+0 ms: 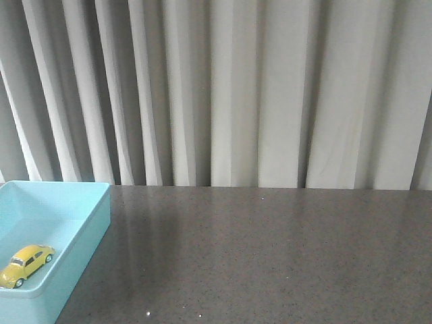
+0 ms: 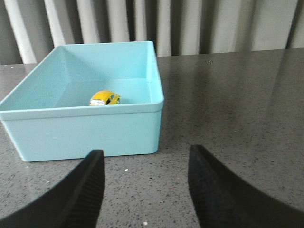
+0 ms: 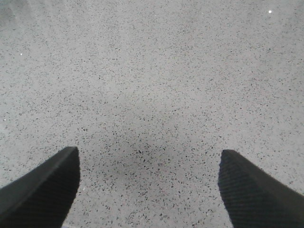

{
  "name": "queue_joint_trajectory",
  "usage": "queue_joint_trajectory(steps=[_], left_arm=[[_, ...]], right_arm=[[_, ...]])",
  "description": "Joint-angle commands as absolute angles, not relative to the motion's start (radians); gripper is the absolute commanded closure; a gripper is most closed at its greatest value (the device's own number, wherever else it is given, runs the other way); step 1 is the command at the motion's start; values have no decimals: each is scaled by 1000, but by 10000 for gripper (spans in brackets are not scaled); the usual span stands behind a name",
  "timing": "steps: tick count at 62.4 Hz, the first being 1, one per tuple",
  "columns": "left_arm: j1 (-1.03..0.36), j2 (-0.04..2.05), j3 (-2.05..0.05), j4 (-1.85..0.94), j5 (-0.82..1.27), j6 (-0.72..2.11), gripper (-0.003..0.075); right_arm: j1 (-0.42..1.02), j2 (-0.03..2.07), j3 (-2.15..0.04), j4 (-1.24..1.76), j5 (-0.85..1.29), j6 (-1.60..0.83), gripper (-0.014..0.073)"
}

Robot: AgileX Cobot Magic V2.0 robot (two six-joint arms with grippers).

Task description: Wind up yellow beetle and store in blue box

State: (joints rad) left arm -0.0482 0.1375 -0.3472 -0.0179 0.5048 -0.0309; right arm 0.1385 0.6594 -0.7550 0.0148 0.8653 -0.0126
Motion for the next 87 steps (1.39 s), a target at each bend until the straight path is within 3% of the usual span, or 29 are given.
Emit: queue_joint_trajectory(steps=[1,9,20,43,74,87], left_arm=[[-83,154,-370,-32,405,-40,465],[-81,154,-370,-59,409,-42,612],[-81,154,-370,-57,420,-42,729],[-81,154,-340,25,373,-40,727],[-81,40,14,15,-107,-44,727],[-81,-30,18,-13,-73,-43,727]], right_arm=[[135,658,-780,11,806,-17,15],[135,658,-780,11,806,-17,15],[135,658,-780,11,806,-17,15],[135,658,-780,11,806,-17,15],[135,658,-780,11,806,-17,15],[135,658,-780,11,805,-17,15]])
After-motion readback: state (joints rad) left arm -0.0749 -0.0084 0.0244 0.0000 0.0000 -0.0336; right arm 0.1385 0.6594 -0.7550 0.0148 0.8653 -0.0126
